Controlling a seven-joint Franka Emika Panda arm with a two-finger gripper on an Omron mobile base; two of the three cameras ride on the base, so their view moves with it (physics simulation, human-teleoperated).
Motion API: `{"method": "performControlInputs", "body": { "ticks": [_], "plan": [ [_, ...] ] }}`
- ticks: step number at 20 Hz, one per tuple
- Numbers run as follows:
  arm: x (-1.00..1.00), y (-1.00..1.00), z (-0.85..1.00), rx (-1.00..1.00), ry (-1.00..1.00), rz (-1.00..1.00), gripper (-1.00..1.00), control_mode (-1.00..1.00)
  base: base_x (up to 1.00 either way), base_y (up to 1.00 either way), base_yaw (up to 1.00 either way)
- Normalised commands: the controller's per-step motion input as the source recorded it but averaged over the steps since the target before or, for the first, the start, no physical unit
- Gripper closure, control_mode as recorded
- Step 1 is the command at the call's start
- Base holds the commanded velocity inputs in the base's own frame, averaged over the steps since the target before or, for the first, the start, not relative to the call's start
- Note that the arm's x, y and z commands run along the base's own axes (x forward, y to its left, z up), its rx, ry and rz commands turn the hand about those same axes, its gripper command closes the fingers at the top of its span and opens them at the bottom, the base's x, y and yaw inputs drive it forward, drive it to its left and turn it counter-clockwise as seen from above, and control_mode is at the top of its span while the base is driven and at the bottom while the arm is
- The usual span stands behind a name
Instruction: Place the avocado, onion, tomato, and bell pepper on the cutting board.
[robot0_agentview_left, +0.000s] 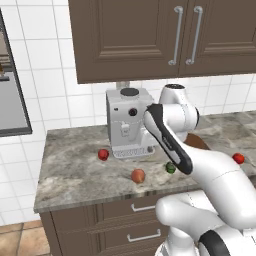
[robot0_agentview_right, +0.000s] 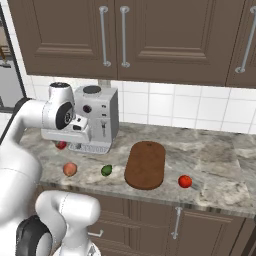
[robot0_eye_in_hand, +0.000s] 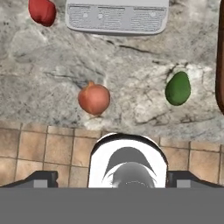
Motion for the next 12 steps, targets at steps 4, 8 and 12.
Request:
{"method": "performControlInputs", "body": {
  "ticks": [4, 8, 12],
  "plan": [
    [-0.02, 0.09, -0.53, 0.0, 0.03, 0.0, -1.0, -1.0, 0.0, 0.0, 0.0],
    [0.0, 0.0, -0.6, 0.0, 0.02, 0.0, -1.0, -1.0, 0.0, 0.0, 0.0],
    [0.1, 0.01, -0.53, 0.0, 0.01, 0.0, -1.0, -1.0, 0.0, 0.0, 0.0]
  ]
}}
